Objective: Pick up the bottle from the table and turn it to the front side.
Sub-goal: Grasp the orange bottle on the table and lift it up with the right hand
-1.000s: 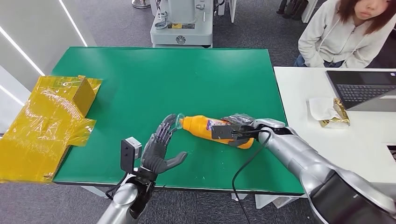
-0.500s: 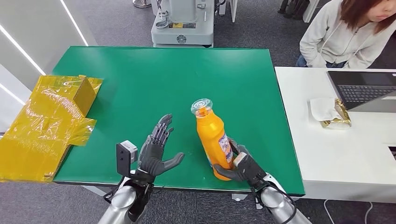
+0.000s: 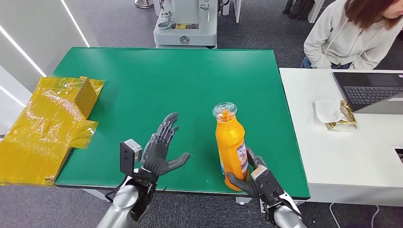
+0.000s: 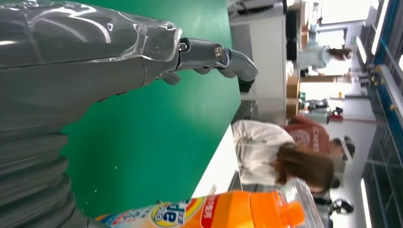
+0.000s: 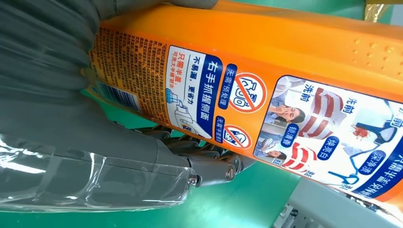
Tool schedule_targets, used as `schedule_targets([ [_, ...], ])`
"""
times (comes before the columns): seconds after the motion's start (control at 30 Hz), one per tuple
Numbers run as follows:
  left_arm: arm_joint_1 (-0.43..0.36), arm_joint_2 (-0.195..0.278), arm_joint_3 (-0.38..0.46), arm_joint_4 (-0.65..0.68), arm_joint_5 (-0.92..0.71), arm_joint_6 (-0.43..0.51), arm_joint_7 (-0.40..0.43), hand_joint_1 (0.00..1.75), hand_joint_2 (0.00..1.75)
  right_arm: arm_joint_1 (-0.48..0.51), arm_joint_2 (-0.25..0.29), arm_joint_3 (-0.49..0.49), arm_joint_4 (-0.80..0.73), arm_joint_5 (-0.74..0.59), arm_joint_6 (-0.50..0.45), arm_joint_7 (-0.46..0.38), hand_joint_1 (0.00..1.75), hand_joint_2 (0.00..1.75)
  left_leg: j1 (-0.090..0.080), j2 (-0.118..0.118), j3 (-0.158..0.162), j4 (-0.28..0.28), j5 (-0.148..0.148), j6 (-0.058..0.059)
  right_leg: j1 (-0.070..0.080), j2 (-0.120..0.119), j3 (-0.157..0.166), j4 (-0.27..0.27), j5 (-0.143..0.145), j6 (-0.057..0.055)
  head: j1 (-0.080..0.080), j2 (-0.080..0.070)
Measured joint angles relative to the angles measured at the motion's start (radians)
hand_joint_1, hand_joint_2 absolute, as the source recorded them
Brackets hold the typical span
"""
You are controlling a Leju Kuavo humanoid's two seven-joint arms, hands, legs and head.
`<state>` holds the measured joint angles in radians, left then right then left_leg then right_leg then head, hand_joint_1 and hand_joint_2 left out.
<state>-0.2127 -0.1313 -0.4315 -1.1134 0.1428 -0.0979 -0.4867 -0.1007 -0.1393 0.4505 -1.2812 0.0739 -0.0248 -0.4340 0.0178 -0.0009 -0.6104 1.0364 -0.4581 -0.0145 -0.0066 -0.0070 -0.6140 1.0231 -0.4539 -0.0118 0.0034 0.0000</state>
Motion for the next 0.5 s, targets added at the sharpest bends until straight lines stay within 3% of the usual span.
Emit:
schedule_targets([
  [0.2, -0.105, 0.005, 0.000, 0.051, -0.005, -0.065, 0.033, 0.00, 1.75, -0.023, 0.029, -0.029, 0.003, 0.044, 0.014, -0.003, 1.75, 1.75, 0.000, 0.000, 0.000, 0.000, 0.001, 0.000, 0.000, 0.000, 0.000, 0.000, 0.001, -0.001, 0.000, 0.000],
  [0.5, -0.362, 0.016, 0.000, 0.204, 0.051, -0.160, 0.128, 0.00, 1.75, -0.235, 0.075, -0.037, 0.107, 0.070, 0.037, -0.007, 1.75, 1.75, 0.000, 0.001, 0.000, 0.000, 0.006, 0.000, 0.000, 0.001, 0.000, 0.001, 0.005, -0.001, 0.000, 0.000],
])
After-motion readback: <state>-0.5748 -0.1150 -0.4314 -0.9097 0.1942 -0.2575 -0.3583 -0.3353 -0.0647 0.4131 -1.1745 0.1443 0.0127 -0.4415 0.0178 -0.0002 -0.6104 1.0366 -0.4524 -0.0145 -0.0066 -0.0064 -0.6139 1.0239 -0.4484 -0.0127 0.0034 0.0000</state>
